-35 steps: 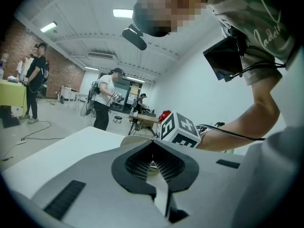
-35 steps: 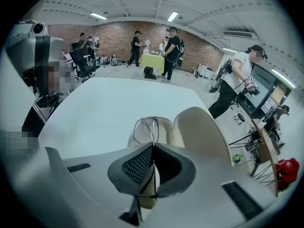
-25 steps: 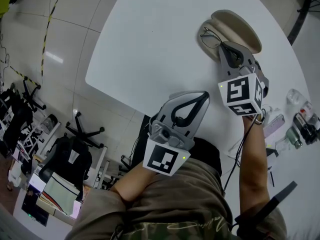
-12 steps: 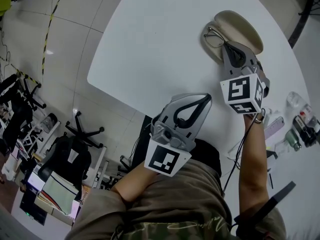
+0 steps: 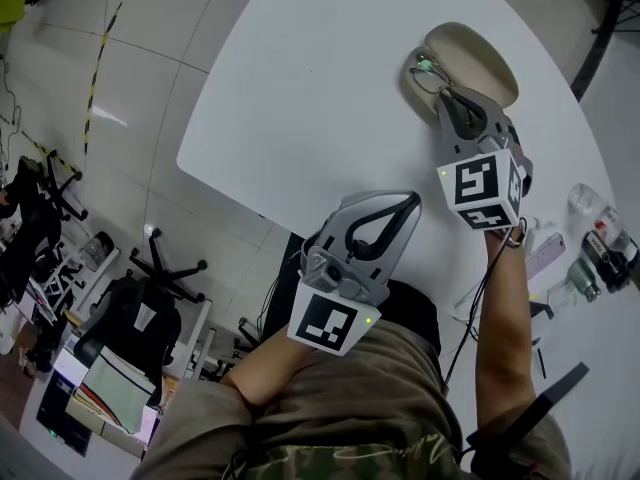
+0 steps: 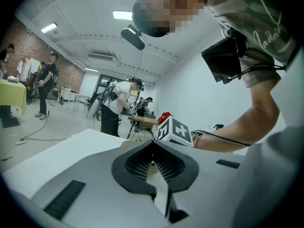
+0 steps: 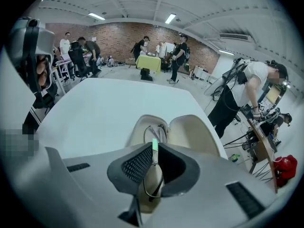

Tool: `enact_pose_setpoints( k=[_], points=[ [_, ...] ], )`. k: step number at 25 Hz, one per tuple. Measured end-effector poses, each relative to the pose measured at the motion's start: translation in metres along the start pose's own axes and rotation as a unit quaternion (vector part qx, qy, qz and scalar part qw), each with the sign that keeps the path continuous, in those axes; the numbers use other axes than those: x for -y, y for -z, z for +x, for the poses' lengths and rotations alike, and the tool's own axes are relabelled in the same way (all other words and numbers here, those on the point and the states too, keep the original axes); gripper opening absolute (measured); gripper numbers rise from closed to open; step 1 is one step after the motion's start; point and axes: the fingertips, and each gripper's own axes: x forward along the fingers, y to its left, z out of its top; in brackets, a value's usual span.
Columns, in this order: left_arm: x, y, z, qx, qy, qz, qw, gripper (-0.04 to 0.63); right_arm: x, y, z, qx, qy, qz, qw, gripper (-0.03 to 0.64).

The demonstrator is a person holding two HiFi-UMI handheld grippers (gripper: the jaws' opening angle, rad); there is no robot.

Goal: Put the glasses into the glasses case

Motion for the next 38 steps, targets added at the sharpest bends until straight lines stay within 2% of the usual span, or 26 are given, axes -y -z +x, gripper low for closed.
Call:
enact_pose_setpoints(
  k=[10,16,22,30,38],
  points=[
    [0.008,-0.008,-0.005,0.010,-0.003,0.008,0.9999,0.006,0.010,0.010,-0.011,0.014,0.020,0.052,0.998,0.023],
    [0.009,-0.019,-0.012,0.021,-0.008,0.022,0.9995,0.006,0.008,0.016,-0.013,0.021,0.015,0.096,0.995,0.023],
    [0.013,-0.022,-0.013,0.018,-0.006,0.027,0.9995,0.006,0.009,0.010,-0.021,0.057,0.003,0.141,0.988,0.021],
    [0.017,-0.032,-0.015,0.019,-0.008,0.039,0.9990,0.006,0.011,0.007,-0.032,0.075,0.018,0.141,0.987,0.012],
    [0.017,-0.024,-0.015,0.013,-0.006,0.032,0.9994,0.006,0.018,0.006,-0.043,0.115,0.058,0.145,0.981,0.012]
  ],
)
